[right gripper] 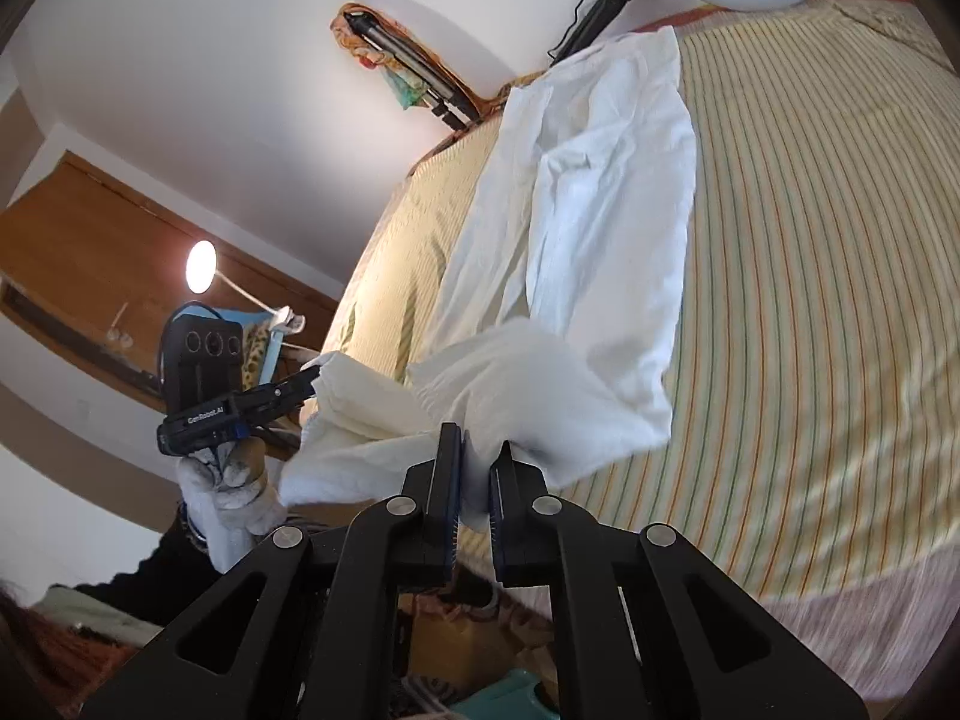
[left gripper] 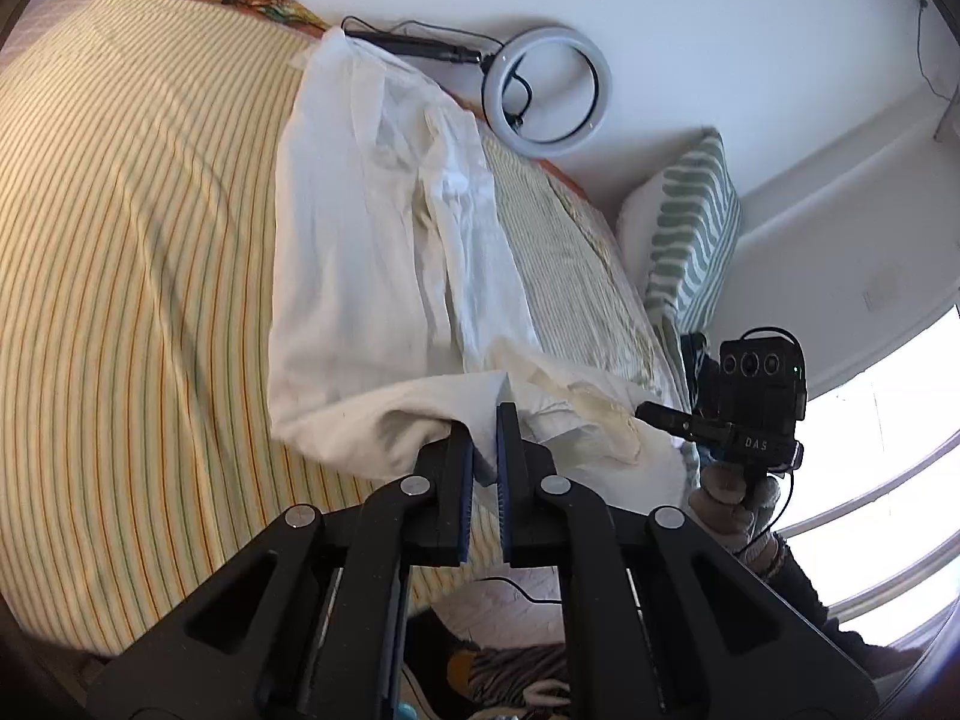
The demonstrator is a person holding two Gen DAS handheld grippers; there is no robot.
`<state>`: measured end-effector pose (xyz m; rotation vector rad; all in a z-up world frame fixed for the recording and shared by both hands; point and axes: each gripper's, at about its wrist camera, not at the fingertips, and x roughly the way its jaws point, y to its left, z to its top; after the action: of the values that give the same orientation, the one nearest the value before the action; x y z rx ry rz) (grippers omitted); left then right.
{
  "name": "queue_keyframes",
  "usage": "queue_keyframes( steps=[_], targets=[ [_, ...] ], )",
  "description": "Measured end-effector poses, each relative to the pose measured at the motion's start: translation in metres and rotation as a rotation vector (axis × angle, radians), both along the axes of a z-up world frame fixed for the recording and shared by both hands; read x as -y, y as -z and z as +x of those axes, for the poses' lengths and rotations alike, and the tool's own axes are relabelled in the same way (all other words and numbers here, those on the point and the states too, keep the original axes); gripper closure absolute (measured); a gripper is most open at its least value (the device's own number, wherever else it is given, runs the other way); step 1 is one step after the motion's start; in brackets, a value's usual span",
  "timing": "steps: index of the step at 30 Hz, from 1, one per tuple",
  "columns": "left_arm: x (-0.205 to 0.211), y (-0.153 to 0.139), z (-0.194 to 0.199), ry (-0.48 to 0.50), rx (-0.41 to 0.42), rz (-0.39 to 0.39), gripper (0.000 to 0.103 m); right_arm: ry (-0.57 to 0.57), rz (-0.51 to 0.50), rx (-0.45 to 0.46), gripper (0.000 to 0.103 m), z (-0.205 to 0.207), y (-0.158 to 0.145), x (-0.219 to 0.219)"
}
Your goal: Fold small clothes
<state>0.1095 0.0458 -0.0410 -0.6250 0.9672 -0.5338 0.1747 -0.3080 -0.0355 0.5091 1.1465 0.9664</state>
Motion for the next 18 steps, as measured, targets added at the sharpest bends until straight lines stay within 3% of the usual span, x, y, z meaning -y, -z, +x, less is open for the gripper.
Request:
queue_keyframes(
  steps=[3, 10, 14, 18],
  targets=[
    [-0.002, 0.000, 0.022, -0.020, -0.008, 0.005, 0.099, 0.005, -0.013, 0.013, 0.096, 0.023, 0.000, -0.009],
    [-0.008, 0.011, 0.066, -0.046, -0.038, 0.024, 0.099, 0.043, 0.012, -0.056, 0.096, 0.076, 0.020, -0.014],
    [-0.009, 0.020, 0.080, -0.056, -0.053, 0.023, 0.099, 0.052, -0.001, -0.080, 0.096, 0.090, 0.027, -0.020],
    [-0.006, 0.020, 0.091, -0.082, -0.033, 0.081, 0.096, 0.058, -0.005, -0.093, 0.093, 0.098, 0.032, -0.021]
  ],
)
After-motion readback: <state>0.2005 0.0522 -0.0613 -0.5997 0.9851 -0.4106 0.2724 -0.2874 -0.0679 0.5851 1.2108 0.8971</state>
